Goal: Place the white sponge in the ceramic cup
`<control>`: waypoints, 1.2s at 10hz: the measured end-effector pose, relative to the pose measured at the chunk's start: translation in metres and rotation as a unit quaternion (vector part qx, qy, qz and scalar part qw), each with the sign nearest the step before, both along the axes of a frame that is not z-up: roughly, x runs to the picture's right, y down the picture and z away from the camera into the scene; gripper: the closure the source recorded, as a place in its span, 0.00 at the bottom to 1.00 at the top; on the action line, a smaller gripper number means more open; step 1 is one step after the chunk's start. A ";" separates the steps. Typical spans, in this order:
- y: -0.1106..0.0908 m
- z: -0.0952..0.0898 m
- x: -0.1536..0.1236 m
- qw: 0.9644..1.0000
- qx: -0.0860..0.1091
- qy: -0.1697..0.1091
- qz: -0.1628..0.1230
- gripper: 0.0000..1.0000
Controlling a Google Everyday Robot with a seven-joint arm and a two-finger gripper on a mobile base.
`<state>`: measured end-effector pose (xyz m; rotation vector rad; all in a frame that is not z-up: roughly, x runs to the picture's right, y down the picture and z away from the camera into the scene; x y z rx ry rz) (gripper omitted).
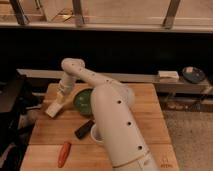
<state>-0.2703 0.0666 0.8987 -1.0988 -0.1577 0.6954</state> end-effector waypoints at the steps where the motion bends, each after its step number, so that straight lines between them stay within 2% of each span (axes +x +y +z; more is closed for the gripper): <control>1: -0.009 -0.008 0.003 1.000 -0.007 -0.007 0.013 1.00; 3: -0.024 -0.019 0.023 0.999 -0.019 -0.015 0.028 1.00; 6: -0.048 -0.038 0.080 0.999 -0.027 -0.005 0.023 1.00; 9: -0.075 -0.059 0.131 0.999 -0.016 0.030 0.037 1.00; 12: -0.083 -0.083 0.170 0.996 -0.005 0.069 0.063 1.00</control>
